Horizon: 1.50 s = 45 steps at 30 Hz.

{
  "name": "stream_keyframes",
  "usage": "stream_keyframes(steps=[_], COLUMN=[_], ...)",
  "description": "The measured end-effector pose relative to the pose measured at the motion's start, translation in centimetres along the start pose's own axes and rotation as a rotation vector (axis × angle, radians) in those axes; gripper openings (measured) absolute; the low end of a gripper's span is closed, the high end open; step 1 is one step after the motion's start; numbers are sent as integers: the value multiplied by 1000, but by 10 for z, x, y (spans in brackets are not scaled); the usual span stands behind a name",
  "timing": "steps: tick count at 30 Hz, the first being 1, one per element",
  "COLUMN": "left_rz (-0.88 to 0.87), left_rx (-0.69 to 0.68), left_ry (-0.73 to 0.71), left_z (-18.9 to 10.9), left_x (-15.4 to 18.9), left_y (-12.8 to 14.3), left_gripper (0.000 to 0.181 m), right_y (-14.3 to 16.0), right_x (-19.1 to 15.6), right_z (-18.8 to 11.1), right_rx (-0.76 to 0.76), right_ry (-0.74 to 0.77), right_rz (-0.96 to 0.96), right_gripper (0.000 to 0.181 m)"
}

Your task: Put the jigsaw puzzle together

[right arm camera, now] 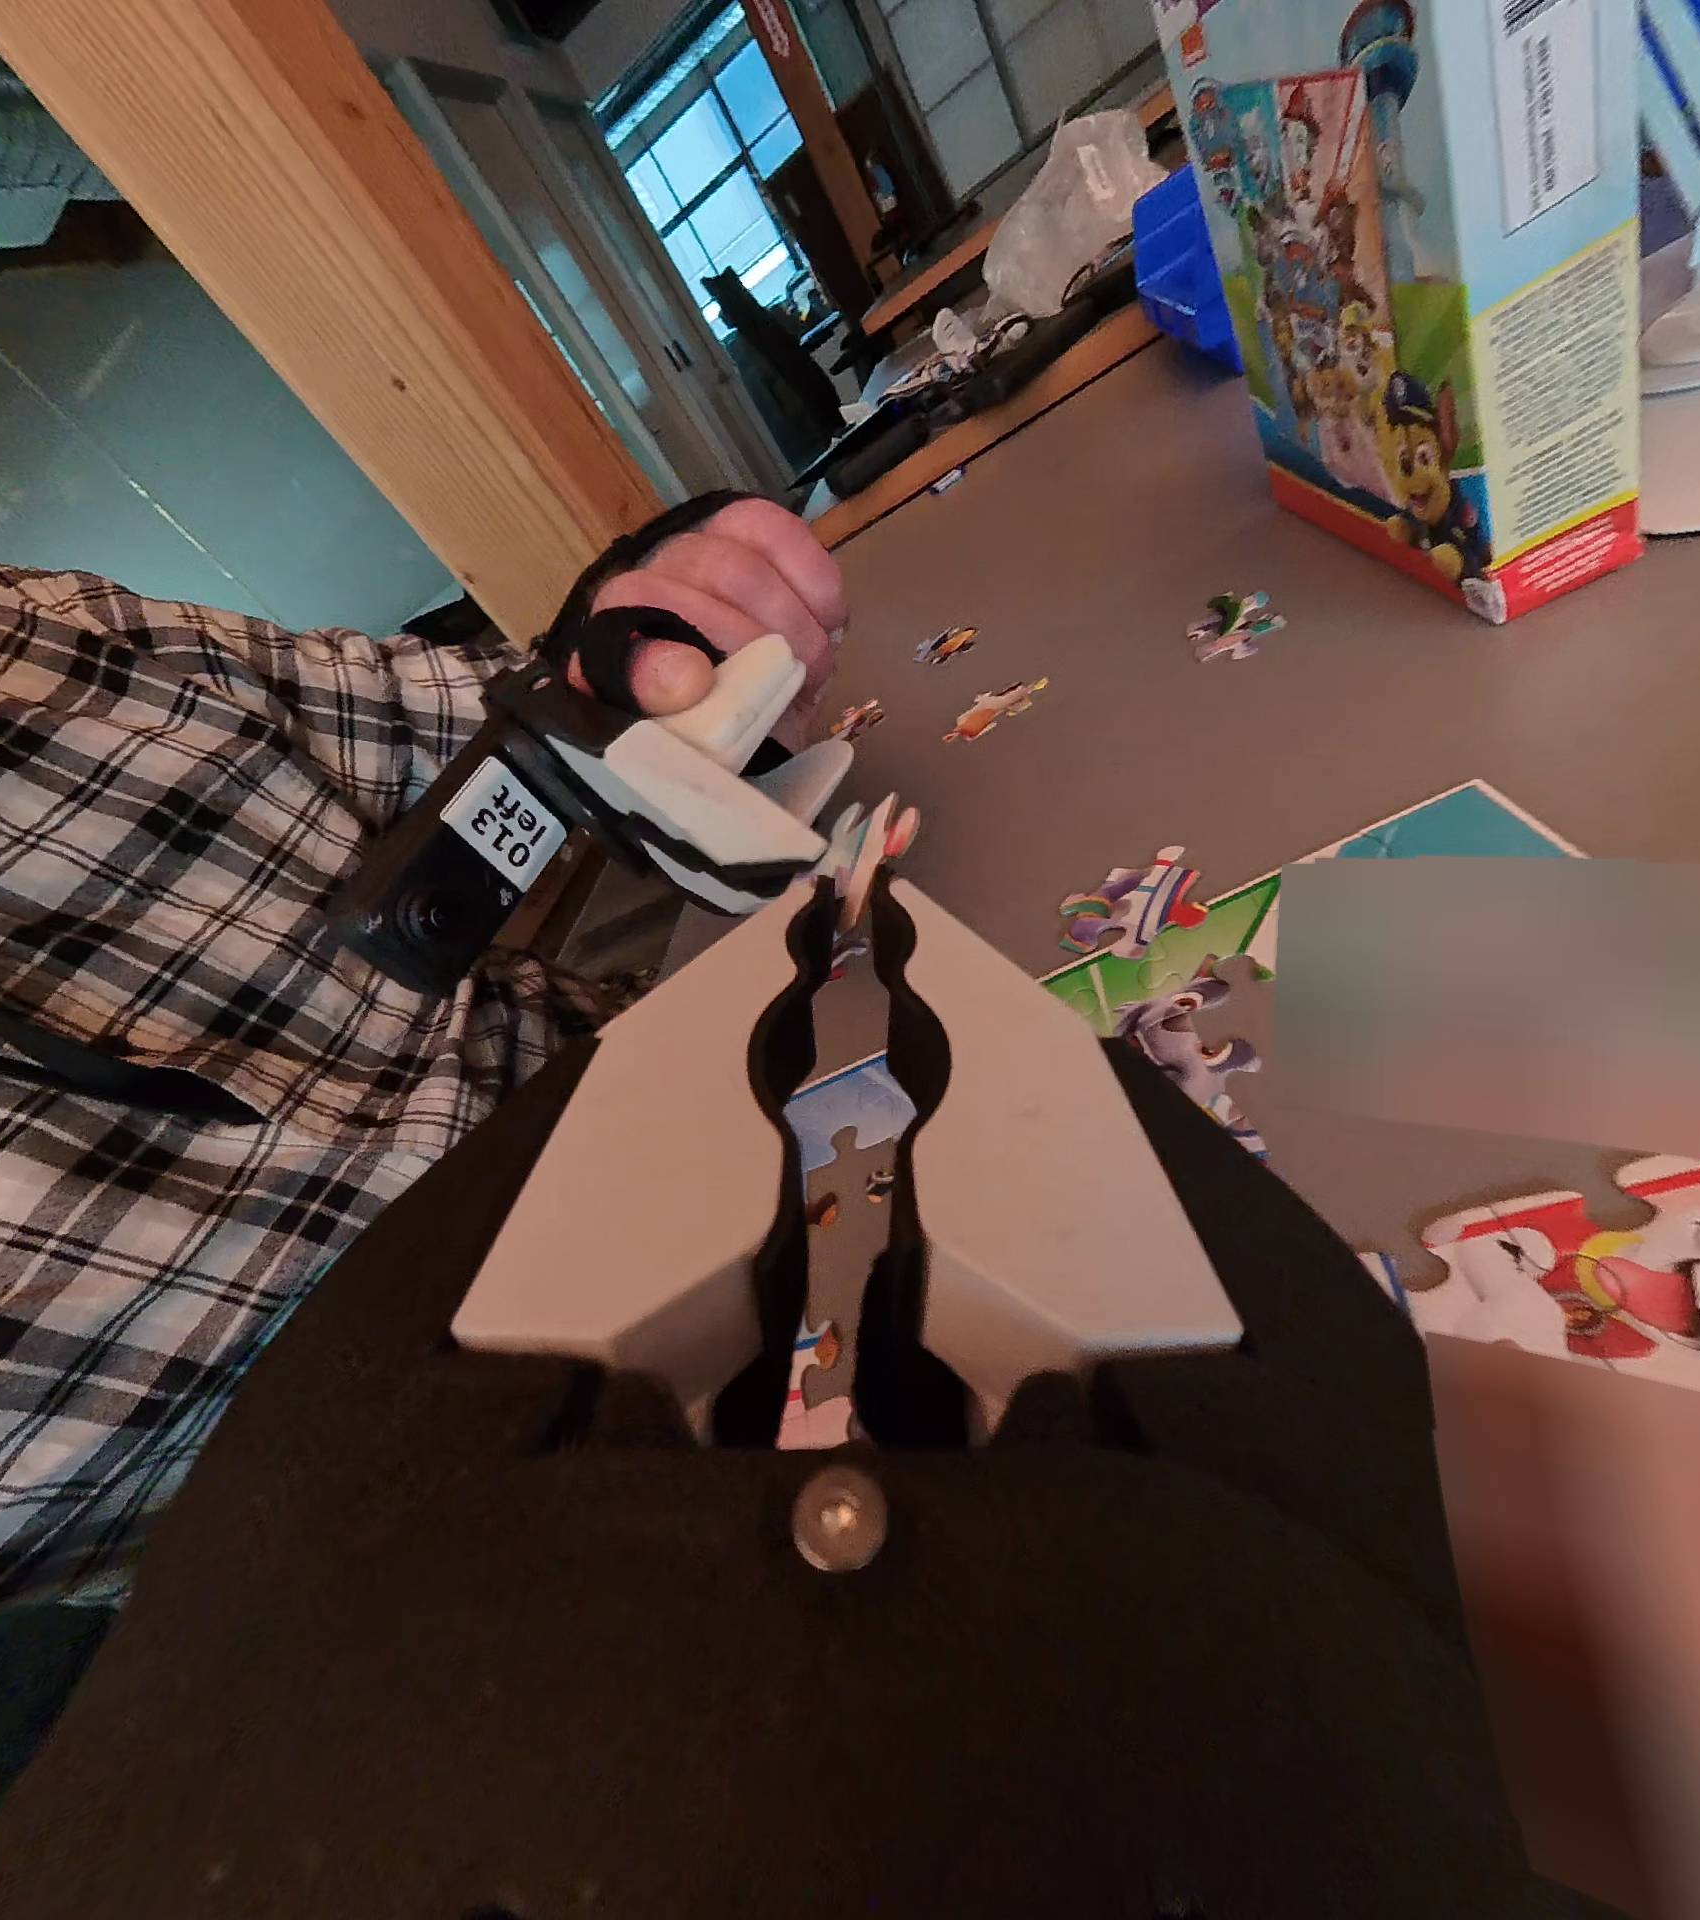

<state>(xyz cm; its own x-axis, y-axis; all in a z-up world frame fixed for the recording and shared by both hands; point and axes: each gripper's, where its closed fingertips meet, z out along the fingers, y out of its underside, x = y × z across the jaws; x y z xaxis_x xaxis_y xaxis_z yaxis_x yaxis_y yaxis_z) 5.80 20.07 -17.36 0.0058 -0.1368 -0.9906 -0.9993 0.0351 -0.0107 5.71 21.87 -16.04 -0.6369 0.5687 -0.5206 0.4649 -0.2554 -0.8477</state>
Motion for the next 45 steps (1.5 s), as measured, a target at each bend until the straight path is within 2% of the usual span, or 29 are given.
stream_keyframes(steps=[4,7,11,14,18,21,27,33,40,45], left_rz=[-205,-348,-430,-488,-570,-682,-1044,-1342,-1494,-1604], left_rx=[-77,-83,-171,-202,-205,-172,19,188,304,375], left_ry=[105,168,246,320,357,393,459,531,626,612], left_z=[12,12,14,14,16,20,35,39,37,36], left_x=[11,18,35,50,55,54,31,12,5,-9], left_y=[26,34,52,60,66,63,30,18,14,24], left_gripper=[0,1,8,11,13,15,21,4,2,0], right_y=[-10,-17,-25,-18,-12,-14,-17,-18,-18,-15], right_x=[5,13,31,43,50,45,31,24,20,19], right_z=[-7,-17,-34,-41,-39,-33,-17,-9,-13,-16], right_rx=[45,77,124,85,55,75,96,95,97,76], right_ry=[60,129,245,317,337,293,201,157,144,146], right_rz=[-53,-72,-65,-55,-35,-25,-32,-39,-35,-37], right_gripper=[0,0,0,0,0,0,0,0,0,0])
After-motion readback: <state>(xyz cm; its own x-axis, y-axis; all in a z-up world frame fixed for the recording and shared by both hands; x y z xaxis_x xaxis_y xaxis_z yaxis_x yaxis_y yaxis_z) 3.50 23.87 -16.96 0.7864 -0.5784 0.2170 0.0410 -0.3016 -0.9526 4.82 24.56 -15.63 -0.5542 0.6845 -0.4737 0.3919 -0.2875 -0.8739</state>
